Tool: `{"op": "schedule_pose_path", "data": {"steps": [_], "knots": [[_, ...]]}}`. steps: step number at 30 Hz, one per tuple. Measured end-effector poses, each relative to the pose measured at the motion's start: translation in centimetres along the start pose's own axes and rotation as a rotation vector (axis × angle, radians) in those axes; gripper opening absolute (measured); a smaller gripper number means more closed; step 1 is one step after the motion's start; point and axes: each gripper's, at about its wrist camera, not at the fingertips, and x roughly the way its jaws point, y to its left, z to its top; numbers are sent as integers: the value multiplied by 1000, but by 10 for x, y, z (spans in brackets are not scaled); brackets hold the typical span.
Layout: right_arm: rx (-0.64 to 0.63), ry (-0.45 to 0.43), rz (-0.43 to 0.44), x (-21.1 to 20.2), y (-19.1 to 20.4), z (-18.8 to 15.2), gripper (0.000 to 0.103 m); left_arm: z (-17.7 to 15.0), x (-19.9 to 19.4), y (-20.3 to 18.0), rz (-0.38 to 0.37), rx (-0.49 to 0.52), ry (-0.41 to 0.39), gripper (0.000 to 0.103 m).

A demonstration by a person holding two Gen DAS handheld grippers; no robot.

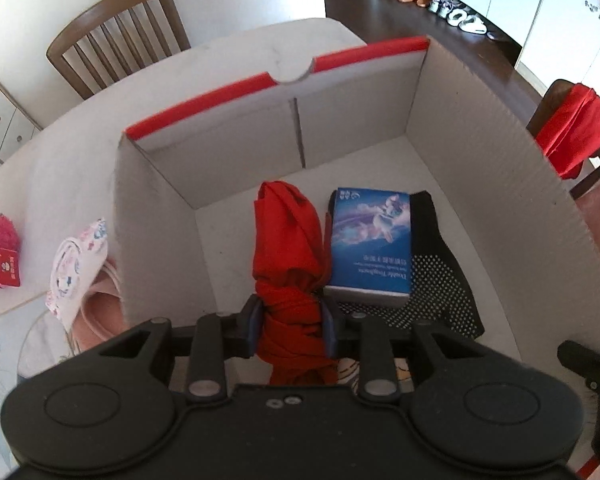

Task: Organize objects
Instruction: 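Lower the red scarf into the box and open the left gripper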

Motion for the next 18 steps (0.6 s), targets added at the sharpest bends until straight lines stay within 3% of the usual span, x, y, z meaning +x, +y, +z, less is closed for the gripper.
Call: {"op": "schedule_pose_path", "data": {"steps": [12,18], "knots": [[5,1,-1,0,-1,0,5,-1,3,0,-3,7,1,37],[8,0,-1,1,-3,0,5,-5,-12,3,-43,-5,-41,51]]}}
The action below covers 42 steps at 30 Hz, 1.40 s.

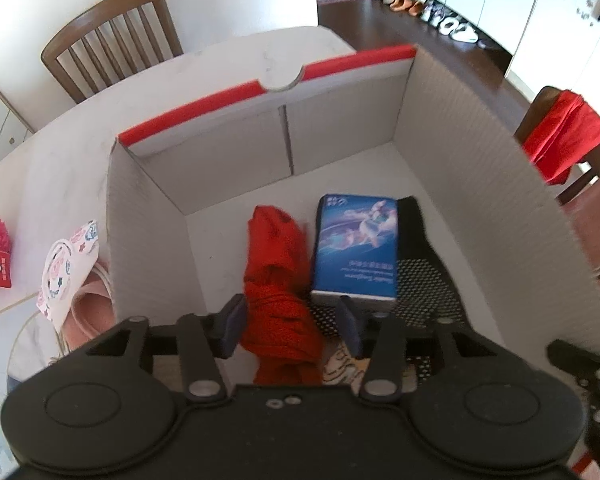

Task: Organize objects
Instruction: 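Lower the red scarf into the box and open the left gripper, then move the left gripper to the brown hair tie and grasp it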

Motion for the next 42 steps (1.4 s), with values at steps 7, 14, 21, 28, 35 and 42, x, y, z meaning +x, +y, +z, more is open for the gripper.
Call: {"op": "schedule_pose_path", "data": {"steps": [7,14,21,28,35,42], "knots": [[6,0,-2,0,1,0,5,-8,-28,10,-39,-24,-61,59],[5,-3,-6,-2,2,0,5,-17,-51,22,-69,-61,-101,59],[2,-3,-12,-3,2,1,5,-23,-73,37,-111,-100,-127,59],[-8,-3,-24,-4,5,-2,5,-38,-91,53,-129,-134,-166,63],[-20,-6,-29,-5,6,-3,5,-53,-102,78,-103,-191,-205,77],[-24,0,-39,-6,7,-3,5,-70,-109,109,-92,-256,-248,88]]}}
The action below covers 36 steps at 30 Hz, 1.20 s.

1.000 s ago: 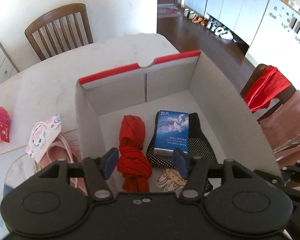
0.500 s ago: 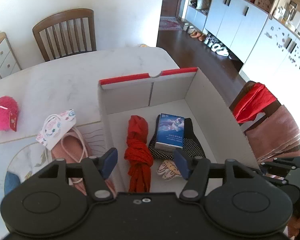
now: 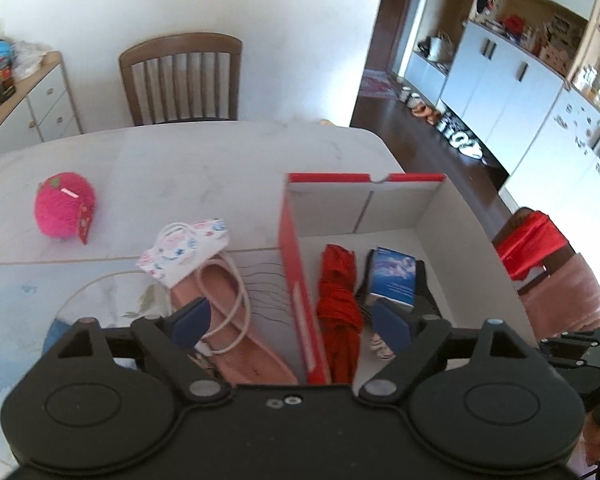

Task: Organize objects
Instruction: 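Move the left gripper to the brown hair tie and grasp it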

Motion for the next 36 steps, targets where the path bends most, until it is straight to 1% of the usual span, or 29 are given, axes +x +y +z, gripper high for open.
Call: {"op": "schedule_pose_path", "data": {"steps": [4,5,8,10,13,18,27,30,31,33,35,36], "knots": [[-2,2,-2,-1,0,0,5,-9,-4,19,0,-38,-24,100],[-2,3,-5,-1,0,0,5,-12,-4,24,-3,-43,-27,101],[1,7,-12,-2,-1,0,5,-26,-2,33,-10,-42,-26,101],[1,9,-13,-2,-1,0,5,-39,0,39,-1,-36,-17,101],[-3,12,-17,-3,1,1,5,-58,5,47,1,-22,10,101],[-8,19,-22,-2,2,1,5,-89,12,64,19,-49,60,101],[-20,28,-32,-2,4,2,5,-133,32,71,91,11,123,101],[-24,33,-37,-1,5,2,5,-139,39,72,100,18,128,97],[-26,34,-38,-1,6,1,5,-141,40,72,98,20,128,94],[-28,37,-40,0,6,1,5,-142,43,72,91,25,124,86],[-31,39,-41,-1,7,0,5,-143,47,72,93,24,123,74],[-31,40,-41,0,7,0,5,-144,48,73,86,21,125,72]]}}
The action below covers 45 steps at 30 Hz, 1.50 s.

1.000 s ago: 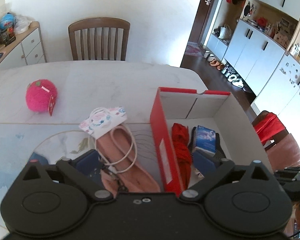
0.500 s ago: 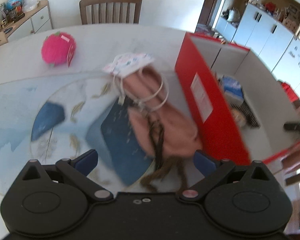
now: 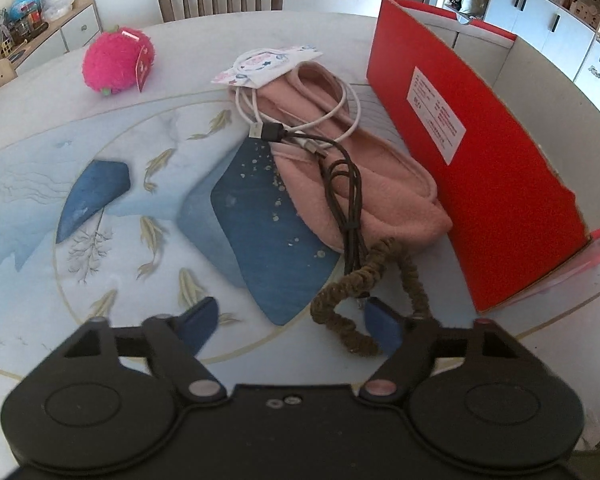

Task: Organize objects
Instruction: 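Move the left gripper to the brown hair tie and grasp it, then carry the brown hair tie over the box and lower it inside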

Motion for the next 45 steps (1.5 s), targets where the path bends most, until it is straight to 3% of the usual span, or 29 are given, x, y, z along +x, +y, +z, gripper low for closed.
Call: {"op": "schedule_pose_path", "data": {"steps": [6,9,11,16,22,36,45], "knots": [[-2,1,-1,0,0,0,5,-2,3,-3,-45,4,3,56],[-1,2,-1,0,0,-1,5,-1,2,-5,-64,3,-3,44],[0,1,-1,0,0,-1,5,0,1,-5,-82,-1,-3,30],[1,0,0,0,0,-2,5,1,-4,-4,-107,-19,-4,12],[3,-1,1,0,0,-2,5,4,-23,-9,-139,-8,-35,6],[16,-9,14,1,-1,-4,5,17,-69,-20,-194,29,-69,6],[18,-17,23,0,-2,-5,5,37,-106,-13,-285,72,-103,6]]}}
